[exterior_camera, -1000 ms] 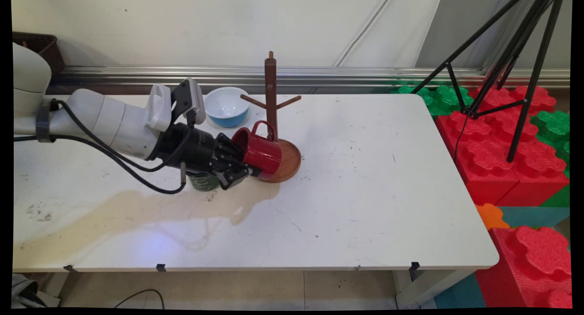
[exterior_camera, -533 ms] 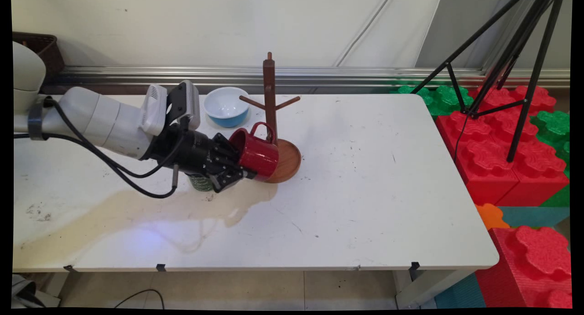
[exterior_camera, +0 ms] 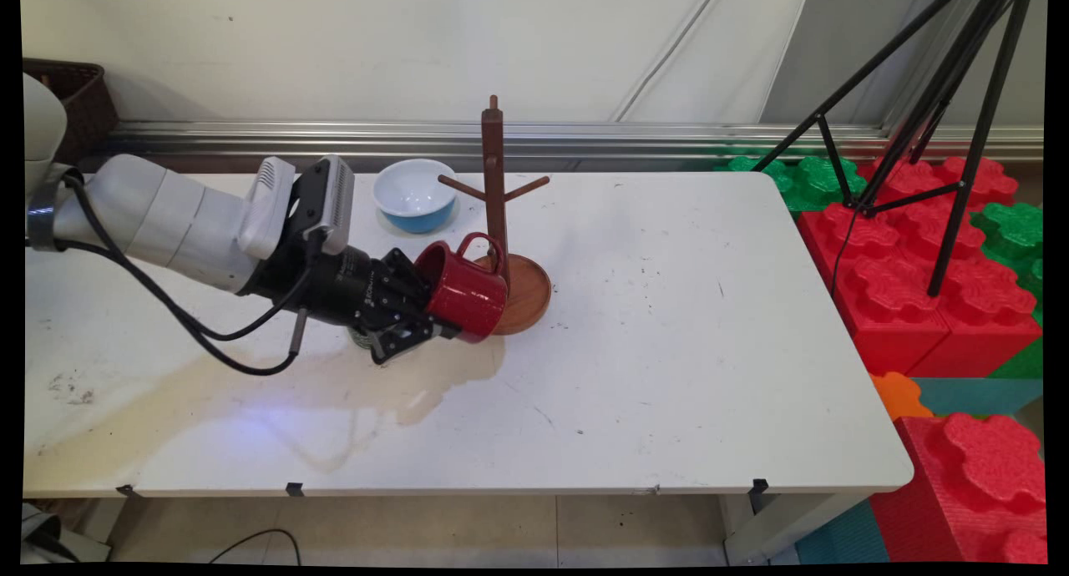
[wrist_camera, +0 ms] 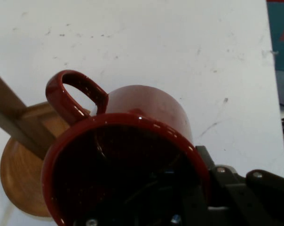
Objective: Place the picked object on the table
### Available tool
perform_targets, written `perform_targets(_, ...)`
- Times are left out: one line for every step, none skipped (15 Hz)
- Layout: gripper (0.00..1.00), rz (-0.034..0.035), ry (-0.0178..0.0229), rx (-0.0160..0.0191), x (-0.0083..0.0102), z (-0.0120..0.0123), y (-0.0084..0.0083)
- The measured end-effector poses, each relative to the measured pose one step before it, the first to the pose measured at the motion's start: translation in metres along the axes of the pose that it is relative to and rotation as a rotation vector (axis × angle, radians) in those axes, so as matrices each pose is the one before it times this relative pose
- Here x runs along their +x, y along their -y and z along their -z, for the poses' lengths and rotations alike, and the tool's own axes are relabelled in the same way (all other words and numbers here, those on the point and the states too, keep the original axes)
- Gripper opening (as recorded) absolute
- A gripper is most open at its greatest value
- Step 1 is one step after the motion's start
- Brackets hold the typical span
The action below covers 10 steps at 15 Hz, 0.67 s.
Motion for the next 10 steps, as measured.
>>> perform_targets(0.00, -0.00819, 0.00100, -0.00476, -0.00007, 0.00084, -0.00039)
perform_targets(0.00, -0.01175, 0.00148, -0.00698, -0.00012, 0.00134, -0.00055)
perform_targets(0.00, -0.00806, 0.00262, -0.00388, -0.00008, 0.00113, -0.00035)
perform_targets(0.00, -0.01246, 0.00519, -0.00551, -0.00012, 0.00174, -0.00055)
perform_targets(0.00, -0.01755, 0.01001, -0.00394, -0.00007, 0.00276, -0.00053)
perform_targets(0.00, -0.01798, 0.01279, -0.00448, 0.00007, 0.00341, -0.00084)
perform_targets(0.00, -0.01792, 0.01454, -0.00406, 0.00044, 0.00407, -0.00103)
perform_targets(0.00, -0.01549, 0.01394, -0.00375, 0.00073, 0.00415, -0.00119)
perform_targets(0.00, -0.01656, 0.01692, -0.00786, 0.00096, 0.00575, -0.00199)
perform_targets(0.00, -0.01314, 0.01496, -0.00686, 0.00064, 0.00550, -0.00175)
